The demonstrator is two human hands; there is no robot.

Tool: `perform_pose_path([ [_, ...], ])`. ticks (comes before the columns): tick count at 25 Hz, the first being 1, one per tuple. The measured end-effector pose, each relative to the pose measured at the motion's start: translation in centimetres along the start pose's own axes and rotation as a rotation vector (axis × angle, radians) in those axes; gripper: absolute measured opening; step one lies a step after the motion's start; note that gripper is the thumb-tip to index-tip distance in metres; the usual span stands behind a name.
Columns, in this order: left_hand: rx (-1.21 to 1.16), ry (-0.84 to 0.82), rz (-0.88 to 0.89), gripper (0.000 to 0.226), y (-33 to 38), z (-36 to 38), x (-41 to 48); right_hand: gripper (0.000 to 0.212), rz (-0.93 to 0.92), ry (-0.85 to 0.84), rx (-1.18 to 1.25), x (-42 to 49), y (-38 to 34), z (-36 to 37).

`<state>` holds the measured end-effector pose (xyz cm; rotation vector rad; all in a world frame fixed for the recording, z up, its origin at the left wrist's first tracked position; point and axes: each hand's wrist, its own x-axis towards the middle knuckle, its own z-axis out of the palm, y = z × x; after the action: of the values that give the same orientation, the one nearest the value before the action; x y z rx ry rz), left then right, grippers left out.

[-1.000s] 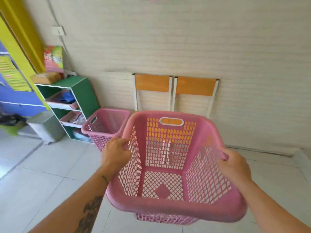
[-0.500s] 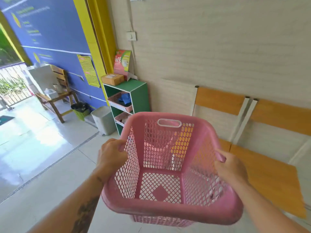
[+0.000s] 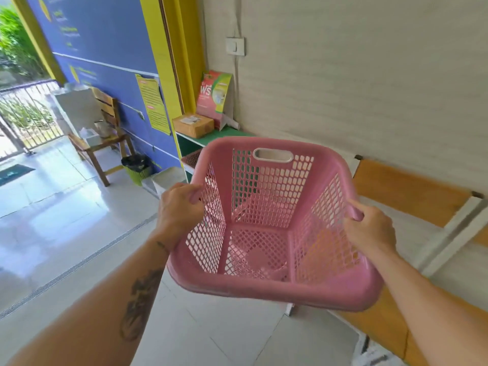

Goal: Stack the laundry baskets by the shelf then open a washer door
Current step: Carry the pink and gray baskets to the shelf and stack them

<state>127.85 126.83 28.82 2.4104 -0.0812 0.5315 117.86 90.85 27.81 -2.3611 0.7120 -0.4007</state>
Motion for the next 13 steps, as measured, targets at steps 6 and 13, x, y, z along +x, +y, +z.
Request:
perform_pose_path([
  [6, -0.033, -0.110, 0.105, 0.044, -2.8, 7.4, 13.1, 0.055, 0.126, 0.091, 0.009, 7.6, -2.6, 6.0],
  [13, 0.014, -0.211, 0.219, 0.045, -4.3, 16.8, 19.6, 0.057, 0.261, 0.052, 0.010, 14.2, -0.7, 12.2],
])
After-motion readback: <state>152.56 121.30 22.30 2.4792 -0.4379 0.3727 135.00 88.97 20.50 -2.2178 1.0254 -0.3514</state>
